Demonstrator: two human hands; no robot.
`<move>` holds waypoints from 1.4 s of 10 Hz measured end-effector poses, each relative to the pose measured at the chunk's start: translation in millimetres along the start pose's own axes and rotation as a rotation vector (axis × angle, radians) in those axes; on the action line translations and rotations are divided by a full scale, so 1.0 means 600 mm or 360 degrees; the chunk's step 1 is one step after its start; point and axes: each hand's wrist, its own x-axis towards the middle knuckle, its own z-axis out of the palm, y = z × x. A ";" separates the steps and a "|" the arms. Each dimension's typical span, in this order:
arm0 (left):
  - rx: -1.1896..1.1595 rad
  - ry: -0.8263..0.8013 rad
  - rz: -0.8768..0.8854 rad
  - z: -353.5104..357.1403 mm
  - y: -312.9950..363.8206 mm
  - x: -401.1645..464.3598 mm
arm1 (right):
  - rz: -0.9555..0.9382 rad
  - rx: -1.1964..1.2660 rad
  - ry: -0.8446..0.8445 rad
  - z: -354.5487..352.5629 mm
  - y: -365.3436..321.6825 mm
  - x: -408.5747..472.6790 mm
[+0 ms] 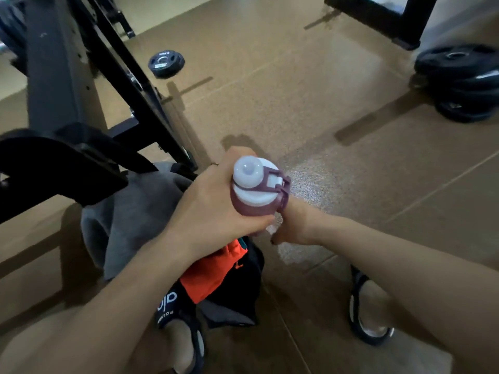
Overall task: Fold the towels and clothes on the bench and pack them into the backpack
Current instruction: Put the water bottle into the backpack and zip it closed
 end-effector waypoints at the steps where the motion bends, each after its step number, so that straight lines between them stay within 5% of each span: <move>1: 0.0014 0.0067 0.0025 -0.008 0.006 0.005 | 0.0187 -0.0400 -0.0237 0.021 0.014 0.029; 2: -0.0050 0.0124 0.0008 -0.025 0.002 0.010 | 0.0218 -0.0635 -0.0389 0.053 0.020 0.087; 7: 0.0111 -0.0053 0.0039 -0.023 -0.015 0.004 | -0.0044 -0.1025 -0.0072 0.078 0.046 0.130; 12: 0.0387 -0.0347 0.0732 0.018 -0.010 -0.095 | -0.0040 -0.1392 -0.0471 0.054 0.105 -0.104; 14: 0.0266 -0.0499 0.0755 0.050 -0.019 -0.137 | -0.0069 -0.1422 -0.0465 0.069 0.116 -0.183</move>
